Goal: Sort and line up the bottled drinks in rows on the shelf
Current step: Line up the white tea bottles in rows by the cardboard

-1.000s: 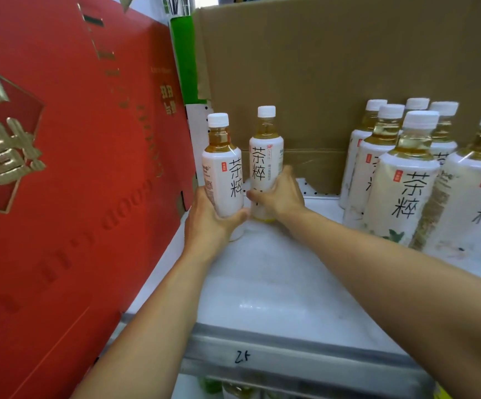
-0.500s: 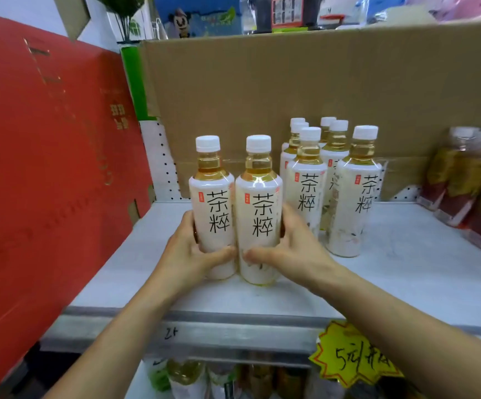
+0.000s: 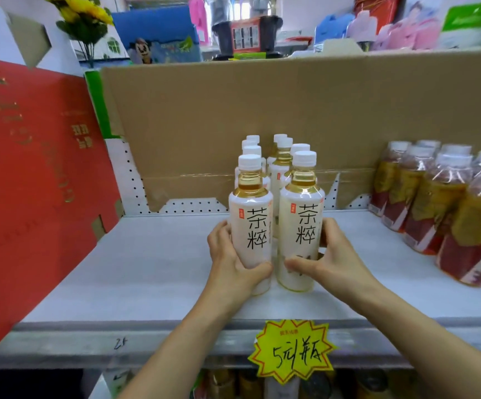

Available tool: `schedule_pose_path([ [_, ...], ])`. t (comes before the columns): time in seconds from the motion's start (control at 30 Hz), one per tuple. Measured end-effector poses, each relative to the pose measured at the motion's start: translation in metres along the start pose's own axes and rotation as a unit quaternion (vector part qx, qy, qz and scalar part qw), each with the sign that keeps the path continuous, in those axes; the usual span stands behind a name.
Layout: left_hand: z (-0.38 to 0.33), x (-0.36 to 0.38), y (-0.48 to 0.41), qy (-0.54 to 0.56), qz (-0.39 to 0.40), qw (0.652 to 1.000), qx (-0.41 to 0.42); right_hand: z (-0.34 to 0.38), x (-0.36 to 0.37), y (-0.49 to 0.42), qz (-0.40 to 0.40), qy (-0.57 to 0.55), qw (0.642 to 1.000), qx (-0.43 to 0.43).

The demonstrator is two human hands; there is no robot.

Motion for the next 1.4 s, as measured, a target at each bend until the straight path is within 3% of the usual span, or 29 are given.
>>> schedule_pose_path([
  [0.1, 0.007, 0.001, -0.012, 0.039, 0.004, 0.999, -0.037, -0.002, 0.002, -0.006, -0.026, 0.008, 1.0, -0.013],
  [0.23, 0.014, 0.01, -0.03, 0.103, 0.088, 0.988, -0.073, -0.007, 0.01, -0.018, 0.014, -0.044, 0.999, 0.005],
  [0.63, 0.014, 0.036, -0.067, 0.108, 0.169, 0.979, -0.027, -0.016, 0.01, -0.047, 0.038, -0.1, 0.994, 0.014],
  [0.77, 0.006, 0.026, -0.073, 0.174, 0.135, 0.975, -0.033, -0.015, 0.01, -0.045, 0.047, -0.136, 0.99, 0.005],
  [0.9, -0.003, 0.017, -0.092, 0.217, 0.073, 0.969, -0.092, -0.004, 0.009, -0.06, 0.064, -0.229, 0.971, -0.003],
  [1.0, -0.004, 0.033, -0.097, 0.261, 0.097, 0.953, -0.119, -0.003, 0.009, -0.082, 0.064, -0.292, 0.954, 0.04],
  [1.13, 0.002, 0.042, -0.098, 0.281, 0.116, 0.942, -0.14, -0.006, 0.017, -0.09, 0.065, -0.295, 0.948, 0.098],
  [1.4, -0.005, 0.038, -0.089, 0.232, 0.117, 0.958, -0.125, 0.0, 0.014, -0.08, 0.06, -0.279, 0.955, 0.081],
])
Point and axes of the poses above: each hand's wrist, its own y-axis away from the middle knuckle, its own x-axis out of the palm, z = x × y, the point moved 8 cm from there along -y, towards the middle knuckle, and after that the axes turned 1 degree about -z, right-handed, at the moved point
